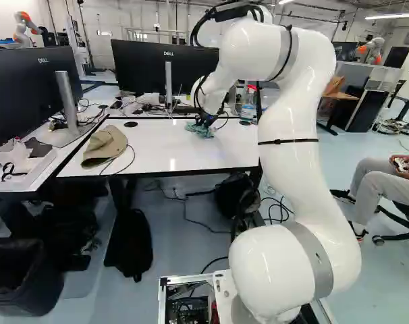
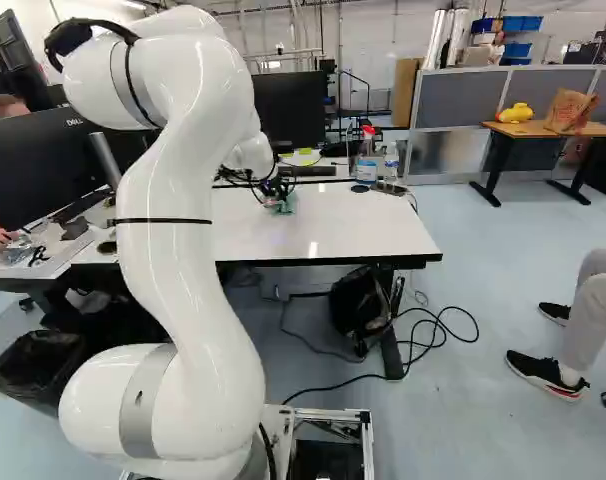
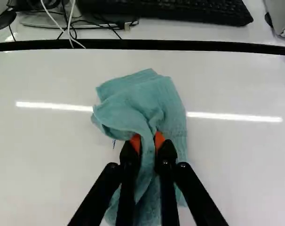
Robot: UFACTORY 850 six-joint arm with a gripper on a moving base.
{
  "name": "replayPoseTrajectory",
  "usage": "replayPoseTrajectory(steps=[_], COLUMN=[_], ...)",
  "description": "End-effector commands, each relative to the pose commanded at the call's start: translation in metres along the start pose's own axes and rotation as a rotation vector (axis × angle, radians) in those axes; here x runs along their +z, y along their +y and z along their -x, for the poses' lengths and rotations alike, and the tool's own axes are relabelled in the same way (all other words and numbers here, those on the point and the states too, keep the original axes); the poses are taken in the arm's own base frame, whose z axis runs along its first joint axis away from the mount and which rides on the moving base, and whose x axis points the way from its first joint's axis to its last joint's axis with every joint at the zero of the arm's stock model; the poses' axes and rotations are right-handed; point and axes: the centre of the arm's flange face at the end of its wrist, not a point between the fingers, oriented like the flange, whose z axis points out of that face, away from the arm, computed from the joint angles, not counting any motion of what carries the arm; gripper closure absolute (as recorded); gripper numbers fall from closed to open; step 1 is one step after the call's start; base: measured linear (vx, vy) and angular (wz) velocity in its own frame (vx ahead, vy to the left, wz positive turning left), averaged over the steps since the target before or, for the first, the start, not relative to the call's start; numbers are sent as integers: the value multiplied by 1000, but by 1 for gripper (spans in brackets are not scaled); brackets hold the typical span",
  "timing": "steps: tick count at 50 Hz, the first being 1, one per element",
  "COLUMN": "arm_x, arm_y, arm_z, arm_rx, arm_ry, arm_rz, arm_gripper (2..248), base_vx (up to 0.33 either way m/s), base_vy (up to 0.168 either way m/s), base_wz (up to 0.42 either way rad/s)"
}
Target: Clean the table with the green towel
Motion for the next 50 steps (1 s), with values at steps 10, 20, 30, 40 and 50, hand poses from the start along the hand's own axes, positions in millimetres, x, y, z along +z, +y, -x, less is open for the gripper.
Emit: replayPoseTrajectory(steps=[10,20,30,40,50], arm_x=[13,26,33,40,47], arm_y=[0,-6,-20,-37,-54], arm_z=[-12,-24,-31,-37,-43], arm_rx=[0,-7,-21,-38,-54], arm_ry=[17,34,46,56,67], arm_rz=[0,-6,-18,-32,-47], arm_gripper=[195,195,195,195,195], base_vx=[0,0,0,0,0], base_vy=[0,0,0,0,0], base_wz=[0,0,0,0,0])
